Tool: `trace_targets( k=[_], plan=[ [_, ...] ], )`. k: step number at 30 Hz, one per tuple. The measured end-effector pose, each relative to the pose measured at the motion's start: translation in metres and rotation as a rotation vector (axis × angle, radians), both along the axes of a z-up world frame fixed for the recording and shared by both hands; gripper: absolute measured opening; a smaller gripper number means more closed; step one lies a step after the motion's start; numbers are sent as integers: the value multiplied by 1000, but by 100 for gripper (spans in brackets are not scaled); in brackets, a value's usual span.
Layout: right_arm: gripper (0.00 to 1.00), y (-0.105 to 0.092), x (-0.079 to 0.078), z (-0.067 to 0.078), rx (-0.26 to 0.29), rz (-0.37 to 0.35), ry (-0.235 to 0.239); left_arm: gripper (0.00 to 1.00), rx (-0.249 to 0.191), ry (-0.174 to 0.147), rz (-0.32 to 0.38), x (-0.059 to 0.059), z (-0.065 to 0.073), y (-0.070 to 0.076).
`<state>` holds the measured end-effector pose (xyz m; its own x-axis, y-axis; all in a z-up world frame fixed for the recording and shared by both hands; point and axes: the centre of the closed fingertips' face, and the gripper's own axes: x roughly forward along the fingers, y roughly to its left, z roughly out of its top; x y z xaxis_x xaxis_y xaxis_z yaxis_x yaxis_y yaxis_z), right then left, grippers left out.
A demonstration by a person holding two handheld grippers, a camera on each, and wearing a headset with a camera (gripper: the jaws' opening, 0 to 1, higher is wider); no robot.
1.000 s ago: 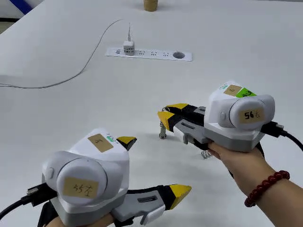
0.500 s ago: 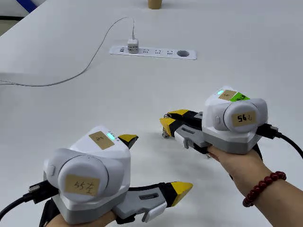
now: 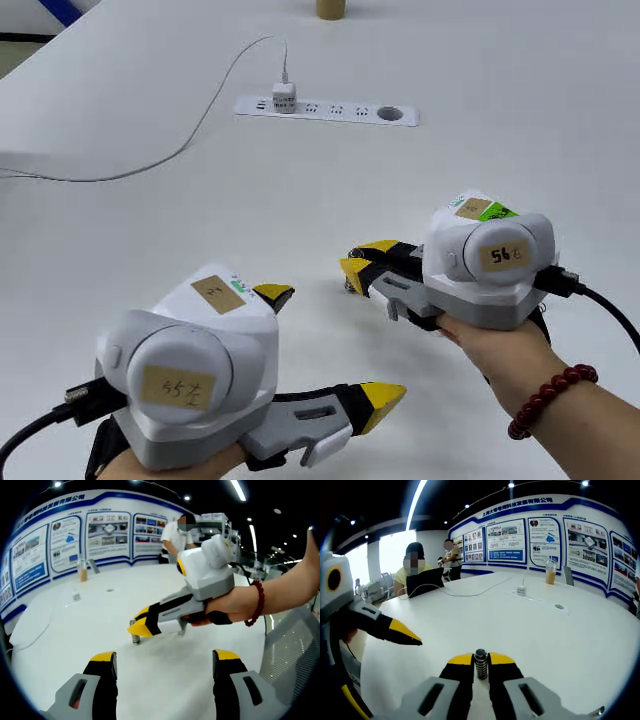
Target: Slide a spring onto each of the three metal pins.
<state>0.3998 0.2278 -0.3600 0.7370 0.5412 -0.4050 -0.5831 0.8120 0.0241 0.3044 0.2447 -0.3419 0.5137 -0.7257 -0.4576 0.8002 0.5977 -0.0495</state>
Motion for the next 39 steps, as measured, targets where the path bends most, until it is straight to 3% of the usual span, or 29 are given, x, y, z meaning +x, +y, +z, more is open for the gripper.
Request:
trace_targets(
  k=[10, 20, 31, 39],
  plan=[
    [15, 2, -2, 0, 8, 13, 11, 79, 5, -2, 0, 0, 0, 1],
    [21, -2, -8, 16, 0, 21, -5, 79, -2, -9, 3, 0, 2, 0],
    [29, -23, -20, 31, -1, -35, 12, 77, -6, -15, -1, -1, 4, -2],
    [32, -41, -30, 48, 1, -67, -17, 76, 1, -39, -21, -2, 8, -8]
  ],
)
